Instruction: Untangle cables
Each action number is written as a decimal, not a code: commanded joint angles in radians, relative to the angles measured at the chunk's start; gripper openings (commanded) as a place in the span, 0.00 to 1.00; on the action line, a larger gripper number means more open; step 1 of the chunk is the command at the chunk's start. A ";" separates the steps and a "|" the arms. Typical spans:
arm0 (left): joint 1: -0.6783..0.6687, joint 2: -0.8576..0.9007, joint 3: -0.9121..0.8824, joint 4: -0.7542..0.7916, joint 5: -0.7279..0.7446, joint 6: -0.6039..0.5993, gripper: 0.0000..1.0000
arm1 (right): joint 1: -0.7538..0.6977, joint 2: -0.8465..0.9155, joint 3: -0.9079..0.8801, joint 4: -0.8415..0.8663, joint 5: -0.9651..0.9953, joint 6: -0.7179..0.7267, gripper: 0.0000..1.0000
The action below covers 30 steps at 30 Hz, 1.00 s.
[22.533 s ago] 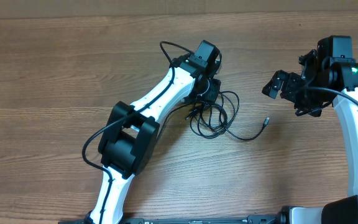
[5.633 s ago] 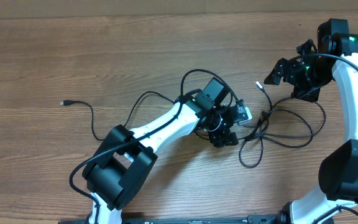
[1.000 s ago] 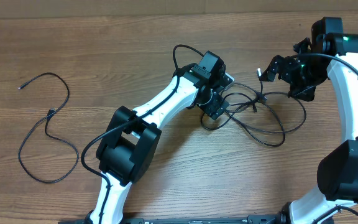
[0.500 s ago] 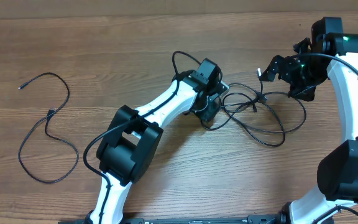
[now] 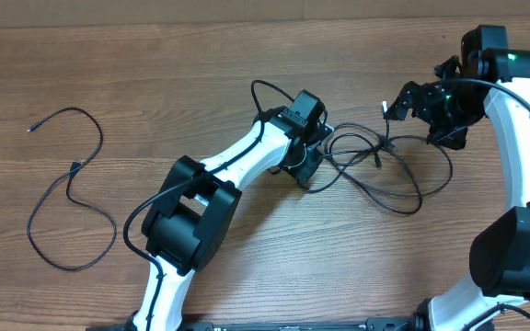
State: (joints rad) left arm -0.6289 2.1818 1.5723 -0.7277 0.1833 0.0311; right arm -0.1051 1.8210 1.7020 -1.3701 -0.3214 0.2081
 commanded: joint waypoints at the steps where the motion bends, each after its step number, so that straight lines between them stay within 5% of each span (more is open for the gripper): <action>1: -0.006 -0.021 0.026 -0.068 -0.007 -0.039 0.04 | -0.003 -0.003 0.020 0.004 0.007 -0.007 0.97; 16: -0.003 -0.379 0.134 -0.114 -0.037 -0.042 0.04 | -0.003 -0.003 0.020 -0.033 0.007 -0.007 0.97; 30: 0.058 -0.438 0.290 -0.223 0.060 -0.045 0.04 | -0.002 -0.003 0.020 -0.074 0.025 -0.010 1.00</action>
State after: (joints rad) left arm -0.6121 1.7706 1.7340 -0.9154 0.1822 -0.0017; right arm -0.1051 1.8210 1.7020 -1.4342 -0.3149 0.2058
